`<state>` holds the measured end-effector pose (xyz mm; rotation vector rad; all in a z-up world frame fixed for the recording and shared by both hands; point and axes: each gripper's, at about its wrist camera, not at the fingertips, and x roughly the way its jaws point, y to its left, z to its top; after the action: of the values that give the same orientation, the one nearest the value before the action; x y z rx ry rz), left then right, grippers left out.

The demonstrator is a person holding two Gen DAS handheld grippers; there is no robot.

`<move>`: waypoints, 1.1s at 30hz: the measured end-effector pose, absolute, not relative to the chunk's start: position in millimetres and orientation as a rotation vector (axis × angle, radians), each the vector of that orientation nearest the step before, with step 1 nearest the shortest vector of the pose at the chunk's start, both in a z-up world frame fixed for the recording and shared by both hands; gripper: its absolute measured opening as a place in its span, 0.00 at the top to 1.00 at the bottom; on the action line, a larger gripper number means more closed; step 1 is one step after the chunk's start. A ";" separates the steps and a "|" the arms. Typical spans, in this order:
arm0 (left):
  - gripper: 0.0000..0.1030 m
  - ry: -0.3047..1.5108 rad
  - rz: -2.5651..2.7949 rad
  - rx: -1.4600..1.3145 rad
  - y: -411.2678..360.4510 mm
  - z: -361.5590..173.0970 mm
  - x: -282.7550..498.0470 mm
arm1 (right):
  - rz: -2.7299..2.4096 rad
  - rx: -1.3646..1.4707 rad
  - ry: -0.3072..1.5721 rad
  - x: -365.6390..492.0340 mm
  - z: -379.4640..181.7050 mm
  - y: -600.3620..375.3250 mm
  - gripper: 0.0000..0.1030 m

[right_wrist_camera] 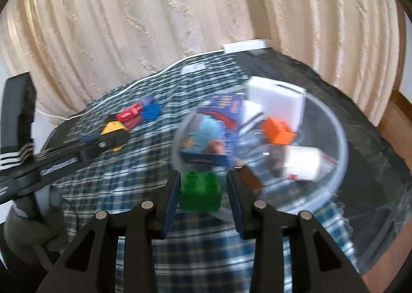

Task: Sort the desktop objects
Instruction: 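Carry the yellow and green bricks over the clear bowl with both tools, then open both tools to drop the yellow and green bricks into the bowl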

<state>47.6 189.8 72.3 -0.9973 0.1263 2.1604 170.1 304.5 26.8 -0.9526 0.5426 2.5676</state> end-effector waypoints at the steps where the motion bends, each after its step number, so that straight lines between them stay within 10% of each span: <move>1: 0.66 0.128 2.148 -0.995 193.2 72.8 51.3 | 2.555 -0.947 0.545 173.0 26.1 308.7 0.60; 33: 0.66 0.266 1.855 -0.964 309.3 57.2 112.7 | 2.420 -0.751 0.728 229.7 26.5 384.5 0.60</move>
<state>112.7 309.3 57.2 -0.9640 0.2659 1.8549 229.7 384.5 26.5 -0.7511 0.7276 2.4205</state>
